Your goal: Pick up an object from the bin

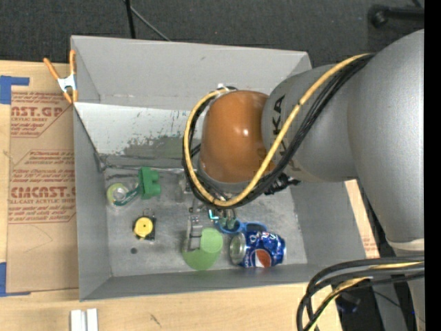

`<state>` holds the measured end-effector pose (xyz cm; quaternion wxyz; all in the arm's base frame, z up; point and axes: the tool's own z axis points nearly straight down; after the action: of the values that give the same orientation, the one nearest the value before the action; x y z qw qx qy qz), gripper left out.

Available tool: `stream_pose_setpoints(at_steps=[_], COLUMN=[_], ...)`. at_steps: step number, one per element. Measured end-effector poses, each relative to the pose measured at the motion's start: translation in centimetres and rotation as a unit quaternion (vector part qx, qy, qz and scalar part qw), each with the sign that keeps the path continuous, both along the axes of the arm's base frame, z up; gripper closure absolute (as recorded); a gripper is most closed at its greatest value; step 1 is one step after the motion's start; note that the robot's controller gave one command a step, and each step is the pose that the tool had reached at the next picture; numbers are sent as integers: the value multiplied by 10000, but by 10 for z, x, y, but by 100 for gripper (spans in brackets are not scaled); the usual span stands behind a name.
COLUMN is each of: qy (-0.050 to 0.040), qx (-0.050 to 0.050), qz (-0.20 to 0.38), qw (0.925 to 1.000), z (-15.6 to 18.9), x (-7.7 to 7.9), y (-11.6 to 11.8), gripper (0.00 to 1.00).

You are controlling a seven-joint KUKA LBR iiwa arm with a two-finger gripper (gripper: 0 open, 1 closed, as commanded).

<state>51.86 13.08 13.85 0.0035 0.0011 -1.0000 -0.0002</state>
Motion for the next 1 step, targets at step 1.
stream_pose_setpoints(at_steps=[1], qy=[-15], qx=[8], qz=[882], qw=[9961], z=[-71], x=[5], y=[70], gripper=[0])
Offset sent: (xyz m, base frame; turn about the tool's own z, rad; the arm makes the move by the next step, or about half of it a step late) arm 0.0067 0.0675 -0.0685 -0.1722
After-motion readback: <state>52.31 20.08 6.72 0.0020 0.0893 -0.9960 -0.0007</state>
